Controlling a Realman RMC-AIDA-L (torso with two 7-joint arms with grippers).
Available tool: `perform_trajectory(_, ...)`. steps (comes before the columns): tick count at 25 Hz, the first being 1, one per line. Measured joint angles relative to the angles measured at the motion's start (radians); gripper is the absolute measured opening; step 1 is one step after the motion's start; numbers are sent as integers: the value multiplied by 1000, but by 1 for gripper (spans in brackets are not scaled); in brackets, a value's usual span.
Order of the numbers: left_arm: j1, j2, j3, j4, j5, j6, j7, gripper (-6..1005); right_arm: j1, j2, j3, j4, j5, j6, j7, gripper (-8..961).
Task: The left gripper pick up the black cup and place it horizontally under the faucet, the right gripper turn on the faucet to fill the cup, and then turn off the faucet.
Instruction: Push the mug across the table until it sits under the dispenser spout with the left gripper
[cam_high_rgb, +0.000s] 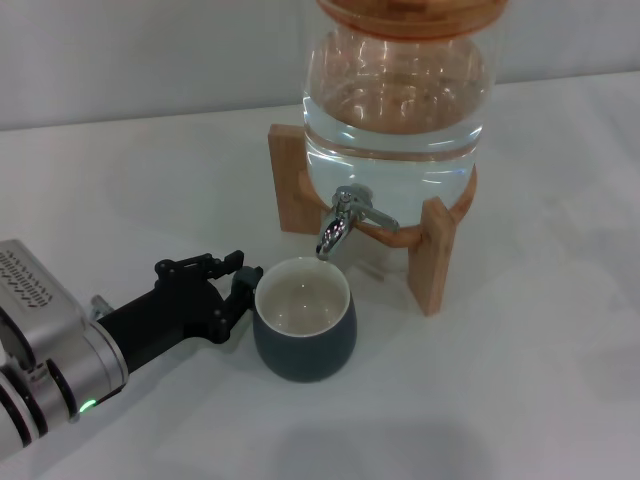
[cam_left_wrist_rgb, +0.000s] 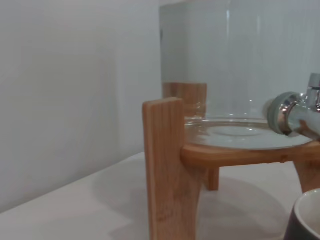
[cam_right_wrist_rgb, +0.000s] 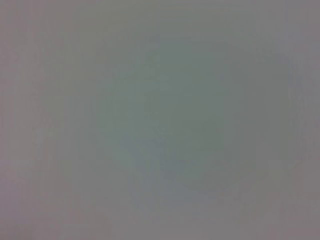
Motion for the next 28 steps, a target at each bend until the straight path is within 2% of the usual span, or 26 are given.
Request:
perform_trajectory(14,-10,2,1,0,-34,-22,-25,269,6,0,-5,0,-1,1,0,799)
perform_trajectory(28,-56,0,7,5,-7,-42,-68,272,12,0,-9,0,-2,-2,-1,799)
